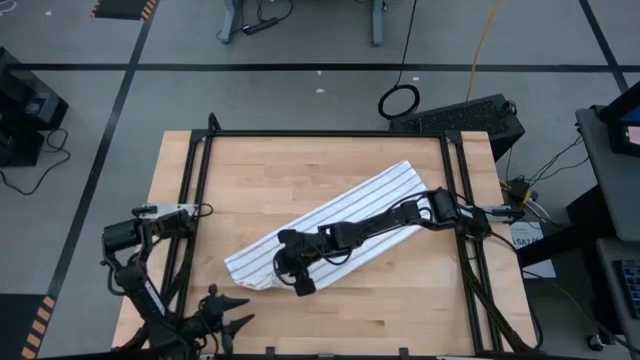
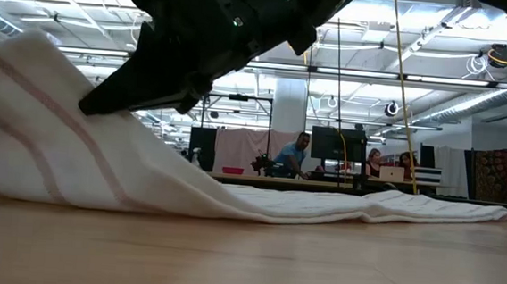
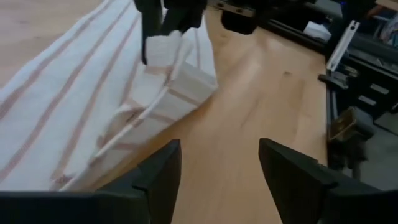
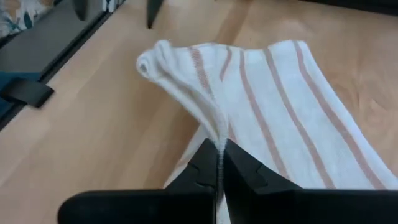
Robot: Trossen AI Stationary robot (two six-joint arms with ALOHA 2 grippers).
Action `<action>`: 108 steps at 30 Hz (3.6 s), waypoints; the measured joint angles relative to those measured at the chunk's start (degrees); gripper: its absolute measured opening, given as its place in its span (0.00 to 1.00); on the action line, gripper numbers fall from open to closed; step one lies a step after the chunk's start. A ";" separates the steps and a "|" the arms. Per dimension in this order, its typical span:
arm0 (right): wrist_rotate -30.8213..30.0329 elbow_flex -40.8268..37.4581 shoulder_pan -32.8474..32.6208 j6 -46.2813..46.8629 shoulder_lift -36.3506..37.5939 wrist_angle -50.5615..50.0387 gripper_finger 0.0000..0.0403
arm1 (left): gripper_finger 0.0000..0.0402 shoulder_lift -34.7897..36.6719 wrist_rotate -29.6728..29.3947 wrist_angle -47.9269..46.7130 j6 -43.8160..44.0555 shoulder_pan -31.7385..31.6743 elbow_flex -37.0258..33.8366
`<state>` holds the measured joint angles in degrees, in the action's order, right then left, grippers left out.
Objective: Roll towel into tight, uniform cylinder
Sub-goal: Fold the white brown kitchen towel
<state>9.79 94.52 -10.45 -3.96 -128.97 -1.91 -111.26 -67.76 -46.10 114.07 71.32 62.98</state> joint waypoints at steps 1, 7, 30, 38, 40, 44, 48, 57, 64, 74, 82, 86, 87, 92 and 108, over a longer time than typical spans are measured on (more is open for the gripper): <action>1.00 0.00 0.23 -0.05 0.00 -0.13 0.00 | 0.55 0.00 -0.02 0.03 0.38 0.08 -0.40; 3.49 3.79 0.91 -1.29 0.11 -8.52 0.00 | 0.55 0.00 -1.64 0.19 -1.74 0.65 -1.27; 5.56 11.06 3.06 -4.08 0.13 -19.52 0.00 | 0.67 -0.04 -9.13 6.08 -32.49 -14.08 0.03; 5.59 11.06 3.54 -3.79 0.13 -19.49 0.00 | 0.76 -0.04 -7.53 4.06 -38.03 -16.40 1.84; 5.59 11.06 3.54 -3.83 0.13 -19.39 0.00 | 0.76 0.26 -4.60 1.78 -34.54 -16.95 1.86; 5.59 11.06 3.54 -3.83 0.13 -19.43 0.00 | 0.76 2.50 3.14 -5.36 -26.36 -17.41 1.86; 5.59 11.06 3.60 -3.83 0.13 -19.43 0.00 | 0.76 5.14 4.12 -7.20 -25.17 -16.38 1.86; 5.47 11.06 3.69 -3.77 0.09 -19.45 0.00 | 0.76 5.60 4.70 -7.24 -25.96 -15.86 1.81; 5.39 11.06 3.69 -3.77 0.07 -19.48 0.00 | 0.76 5.60 4.71 -10.20 -25.75 -15.18 5.05; 5.37 11.04 3.71 -3.77 0.07 -19.41 0.00 | 0.76 5.57 9.89 -20.51 -13.80 -14.81 3.95; 5.35 11.04 3.73 -3.66 0.07 -19.26 0.00 | 0.76 5.57 11.27 -20.96 -12.30 -14.56 3.69; 5.35 11.04 3.73 -3.62 0.07 -19.26 0.00 | 0.76 5.57 14.55 -20.88 -9.41 -13.26 2.62; 5.35 11.04 3.73 -3.62 0.07 -19.26 0.00 | 0.76 5.57 13.22 -20.23 -8.19 -12.46 1.95; 5.35 11.04 3.73 -3.66 0.07 -19.28 0.00 | 0.76 5.54 2.88 -12.38 -0.49 -8.09 -3.59; 5.34 11.04 3.73 -3.87 0.07 -18.42 0.00 | 0.76 5.51 1.39 -8.01 -11.22 -12.67 -5.25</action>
<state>15.13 105.56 -6.72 -7.83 -128.90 -20.33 -105.75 -66.37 -54.11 102.85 58.65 57.74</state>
